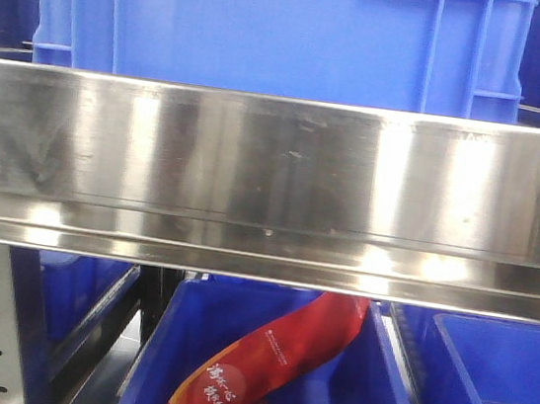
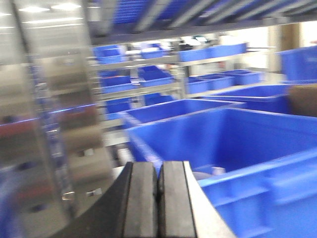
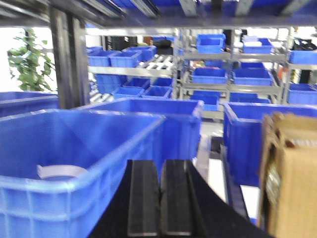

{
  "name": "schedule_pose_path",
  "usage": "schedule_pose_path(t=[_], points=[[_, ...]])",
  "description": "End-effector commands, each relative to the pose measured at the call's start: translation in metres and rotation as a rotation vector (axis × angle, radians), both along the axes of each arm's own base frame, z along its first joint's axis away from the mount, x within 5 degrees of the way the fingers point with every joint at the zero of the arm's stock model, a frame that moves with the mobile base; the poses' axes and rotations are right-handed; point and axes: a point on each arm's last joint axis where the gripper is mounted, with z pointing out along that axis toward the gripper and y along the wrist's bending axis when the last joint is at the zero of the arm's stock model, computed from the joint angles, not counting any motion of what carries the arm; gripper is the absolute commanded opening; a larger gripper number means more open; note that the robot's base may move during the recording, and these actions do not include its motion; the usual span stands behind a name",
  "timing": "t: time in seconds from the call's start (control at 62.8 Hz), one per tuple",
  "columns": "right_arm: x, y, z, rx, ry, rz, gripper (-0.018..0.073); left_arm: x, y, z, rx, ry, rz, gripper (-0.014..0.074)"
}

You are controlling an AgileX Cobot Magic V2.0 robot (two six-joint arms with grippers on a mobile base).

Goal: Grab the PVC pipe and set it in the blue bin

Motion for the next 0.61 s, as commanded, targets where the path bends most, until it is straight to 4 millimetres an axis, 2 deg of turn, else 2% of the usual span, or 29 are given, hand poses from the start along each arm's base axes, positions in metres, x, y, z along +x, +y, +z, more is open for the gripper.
schedule_pose_path(t=[0.0,0.271,0.589], points=[[-0.007,-0.005,-0.001,0.014,-0.023,-0.045,-0.0163,-0.005,0.008,-0.002,-0.019,0.019,0.069,-0.0111],[-0.028,-0.014,-0.008,0.032,-0.086,-0.088,-0.0163,-0.025,0.024,-0.022,-0.024,0.034,0.25,-0.0111],[-0.04,-0.013,-0.029,0.024,-0.076,-0.055,-0.0163,-0.043,0.027,-0.063,-0.047,0.091,0.301,-0.0111]])
